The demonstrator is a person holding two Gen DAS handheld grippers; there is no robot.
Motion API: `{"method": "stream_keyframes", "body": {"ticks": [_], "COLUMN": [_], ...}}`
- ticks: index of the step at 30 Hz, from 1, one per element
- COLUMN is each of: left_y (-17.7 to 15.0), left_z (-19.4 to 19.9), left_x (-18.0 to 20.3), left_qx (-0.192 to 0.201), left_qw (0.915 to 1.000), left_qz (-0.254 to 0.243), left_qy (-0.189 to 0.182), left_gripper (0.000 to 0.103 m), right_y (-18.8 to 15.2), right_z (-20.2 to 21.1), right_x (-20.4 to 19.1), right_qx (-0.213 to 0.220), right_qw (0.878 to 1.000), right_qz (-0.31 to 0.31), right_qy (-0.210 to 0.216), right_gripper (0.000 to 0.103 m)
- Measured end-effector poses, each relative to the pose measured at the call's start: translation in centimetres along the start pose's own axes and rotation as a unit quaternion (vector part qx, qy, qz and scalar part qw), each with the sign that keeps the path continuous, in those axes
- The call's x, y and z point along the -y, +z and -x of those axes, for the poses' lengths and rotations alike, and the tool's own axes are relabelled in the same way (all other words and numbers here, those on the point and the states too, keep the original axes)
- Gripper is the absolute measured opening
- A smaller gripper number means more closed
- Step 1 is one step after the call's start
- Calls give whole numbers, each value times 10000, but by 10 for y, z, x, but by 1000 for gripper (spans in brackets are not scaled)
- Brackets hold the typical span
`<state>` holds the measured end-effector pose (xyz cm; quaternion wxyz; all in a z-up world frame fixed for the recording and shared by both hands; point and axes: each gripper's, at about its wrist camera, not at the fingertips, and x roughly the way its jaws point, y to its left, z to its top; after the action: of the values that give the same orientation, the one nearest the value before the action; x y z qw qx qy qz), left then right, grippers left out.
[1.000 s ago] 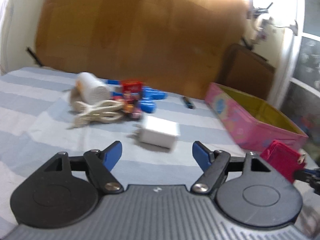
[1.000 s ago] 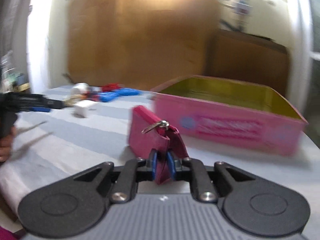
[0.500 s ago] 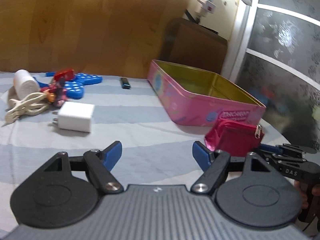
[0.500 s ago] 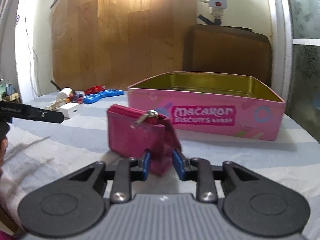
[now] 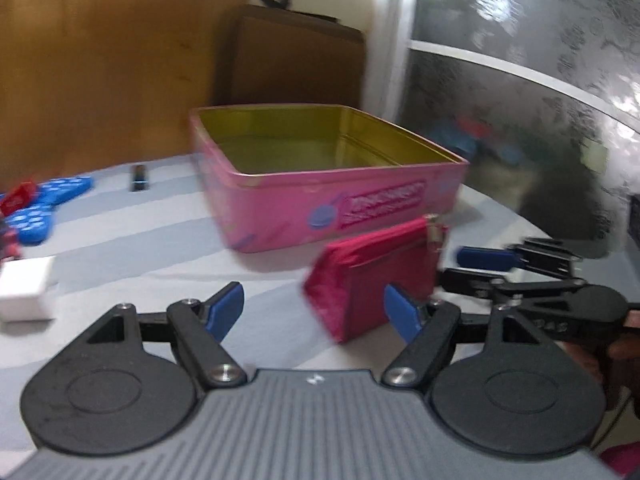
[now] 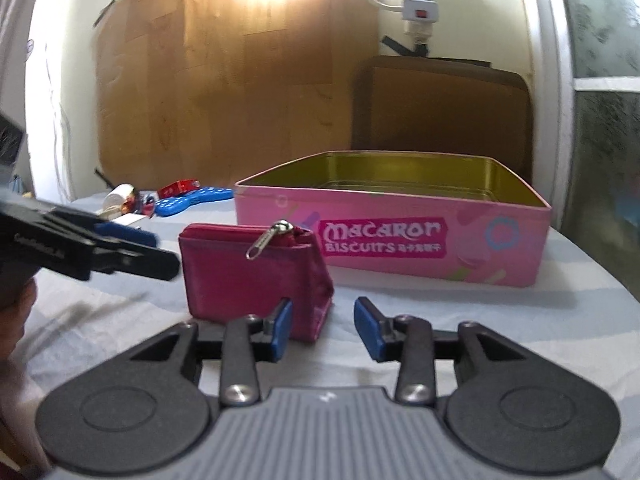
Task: Organize rigid objects
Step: 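Lower the pink pouch into the tin and open the right gripper, then grasp the white USB charger with the right gripper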
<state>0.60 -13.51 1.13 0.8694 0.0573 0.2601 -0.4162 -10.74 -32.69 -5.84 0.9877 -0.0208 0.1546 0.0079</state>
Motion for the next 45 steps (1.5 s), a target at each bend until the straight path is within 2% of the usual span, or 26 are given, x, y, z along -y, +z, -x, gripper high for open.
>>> {"method": "stream_keyframes", "body": {"ticks": [2,3,4,6,8,10,13,18,22,24,26,27,30,32,35,37,40,42,45], "left_y": [2,2,2,3,14,33,73,123,139,140,139,136,126,117,98,77,43,17,-21], "left_z": [-11,-18,-26,-36,-28,-17,-26,-88,-137,-156,-165,-162,-132,-102,-57,-25,12,33,62], "left_x": [7,11,13,16,14,10,11,29,43,48,50,50,48,48,45,40,25,8,-33], "left_qx": [-108,-193,-296,-396,-172,231,595,784,706,520,329,348,659,904,1117,1136,1063,931,587], "left_qw": [9994,9990,9984,9981,9991,9992,9971,9943,9952,9966,9973,9966,9940,9921,9908,9913,9924,9933,9878], "left_qz": [-177,-283,-390,-471,-387,-258,-366,-666,-649,-623,-624,-632,-679,-694,-685,-627,-534,-403,-3], "left_qy": [-266,-281,-297,-97,-44,-209,-314,-293,-202,-104,202,399,543,524,333,220,321,555,1442], "left_gripper": [76,70,55,52,52,52,53,58,59,61,63,64,77,79,79,80,83,83,83], "right_y": [4,6,7,10,17,28,50,76,87,88,84,83,72,65,51,45,40,44,52], "right_z": [-5,-9,-14,-18,-12,-2,0,-31,-62,-80,-96,-99,-82,-68,-45,-35,-28,-27,-29], "right_x": [-2,-3,-5,-13,-17,-16,-1,41,78,90,94,95,99,98,88,77,53,34,-4], "right_qx": [-15,-48,-104,-95,150,522,970,1219,967,710,447,371,574,705,913,933,833,788,733], "right_qw": [9999,9995,9988,9975,9961,9942,9918,9870,9861,9862,9818,9794,9807,9791,9777,9782,9830,9878,9953], "right_qz": [144,236,345,592,790,895,830,547,304,322,417,373,-179,-562,-1095,-1221,-1172,-987,-489], "right_qy": [94,197,330,377,357,282,14,-893,-1319,-1458,-1800,-1947,-1862,-1822,-1545,-1398,-1139,-915,-409], "right_gripper": [36,34,23,19,17,16,16,17,18,19,29,36,38,38,38,39,40,40,43]}}
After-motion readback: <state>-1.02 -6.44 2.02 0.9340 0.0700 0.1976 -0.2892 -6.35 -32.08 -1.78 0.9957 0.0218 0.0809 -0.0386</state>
